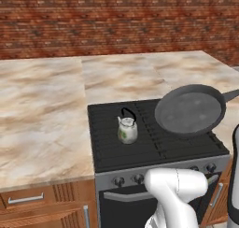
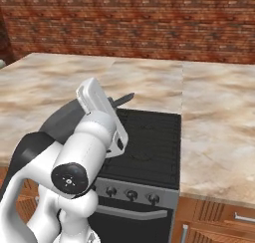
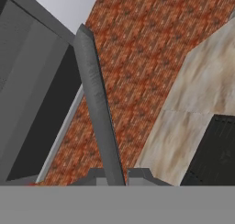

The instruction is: Pick the pan from the cabinet and place it on the stove. Then turn on the stove burner for the pan.

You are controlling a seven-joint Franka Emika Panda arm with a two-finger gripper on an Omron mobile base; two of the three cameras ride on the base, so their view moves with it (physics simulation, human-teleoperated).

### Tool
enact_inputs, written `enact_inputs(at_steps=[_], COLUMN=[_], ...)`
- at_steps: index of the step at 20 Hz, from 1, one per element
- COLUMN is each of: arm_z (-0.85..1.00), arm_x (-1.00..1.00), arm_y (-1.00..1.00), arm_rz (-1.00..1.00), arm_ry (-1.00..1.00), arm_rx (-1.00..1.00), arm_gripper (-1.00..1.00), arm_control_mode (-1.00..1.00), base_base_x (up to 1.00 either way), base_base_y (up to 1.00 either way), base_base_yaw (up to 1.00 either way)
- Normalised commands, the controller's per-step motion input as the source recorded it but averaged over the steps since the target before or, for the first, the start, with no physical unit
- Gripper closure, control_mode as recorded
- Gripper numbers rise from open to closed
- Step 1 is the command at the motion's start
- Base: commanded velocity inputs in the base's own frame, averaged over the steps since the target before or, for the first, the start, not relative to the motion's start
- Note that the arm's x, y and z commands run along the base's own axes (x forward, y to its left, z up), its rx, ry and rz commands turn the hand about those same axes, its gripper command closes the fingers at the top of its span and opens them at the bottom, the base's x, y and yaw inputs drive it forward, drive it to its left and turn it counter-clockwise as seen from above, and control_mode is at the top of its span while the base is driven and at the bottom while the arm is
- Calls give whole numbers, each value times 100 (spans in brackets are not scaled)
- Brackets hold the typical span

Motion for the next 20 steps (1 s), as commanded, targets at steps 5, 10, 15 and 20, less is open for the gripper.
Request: enact_inputs(at_steps=[5,10,15,20], arm_z=[0,0,0,0], arm_x=[0,0,0,0], arm_y=[0,0,0,0], arm_rz=[0,0,0,0], arm_ry=[0,0,0,0], arm_rx=[0,0,0,0], arm_gripper=[100,100,100,100], arm_control_mode=[100,100,100,100], base_base_x=[17,38,38,27], base_base_y=[27,5,8,14], base_base_yaw=[0,0,0,0])
